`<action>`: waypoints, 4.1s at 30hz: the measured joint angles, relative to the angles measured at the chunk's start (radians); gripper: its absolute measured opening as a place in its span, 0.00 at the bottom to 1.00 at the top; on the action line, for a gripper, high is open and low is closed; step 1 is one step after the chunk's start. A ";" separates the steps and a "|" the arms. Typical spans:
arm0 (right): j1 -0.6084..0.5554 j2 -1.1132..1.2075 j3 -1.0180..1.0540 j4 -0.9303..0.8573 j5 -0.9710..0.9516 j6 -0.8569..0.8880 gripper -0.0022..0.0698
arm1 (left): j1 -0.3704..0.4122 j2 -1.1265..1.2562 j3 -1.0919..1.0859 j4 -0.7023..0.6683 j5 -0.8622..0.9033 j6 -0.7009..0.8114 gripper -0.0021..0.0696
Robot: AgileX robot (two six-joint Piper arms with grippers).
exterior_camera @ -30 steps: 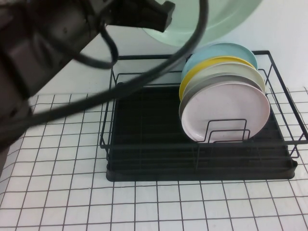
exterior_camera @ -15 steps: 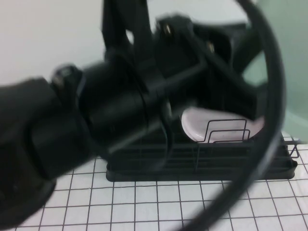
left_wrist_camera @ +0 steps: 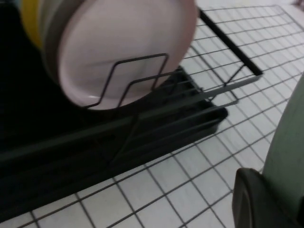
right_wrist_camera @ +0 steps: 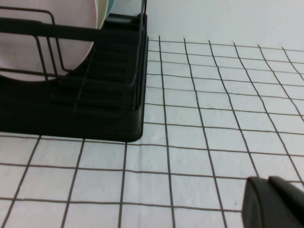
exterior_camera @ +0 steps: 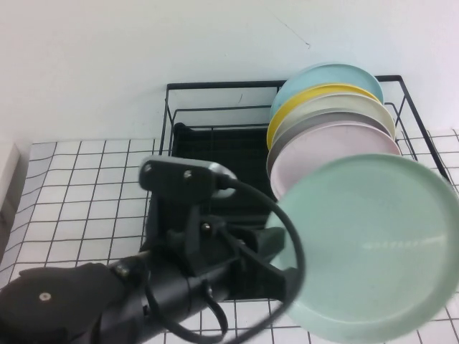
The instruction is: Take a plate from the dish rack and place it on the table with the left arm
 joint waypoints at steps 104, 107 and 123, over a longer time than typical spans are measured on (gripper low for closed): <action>0.000 0.000 0.000 0.000 0.000 0.000 0.03 | 0.553 -0.581 0.076 0.857 0.352 -0.388 0.03; 0.000 0.000 0.000 0.000 0.000 0.000 0.03 | 0.657 -0.708 0.120 0.861 0.401 -0.353 0.03; 0.000 0.000 0.000 0.000 0.000 0.000 0.03 | 0.846 -1.198 0.751 0.852 0.389 -0.163 0.03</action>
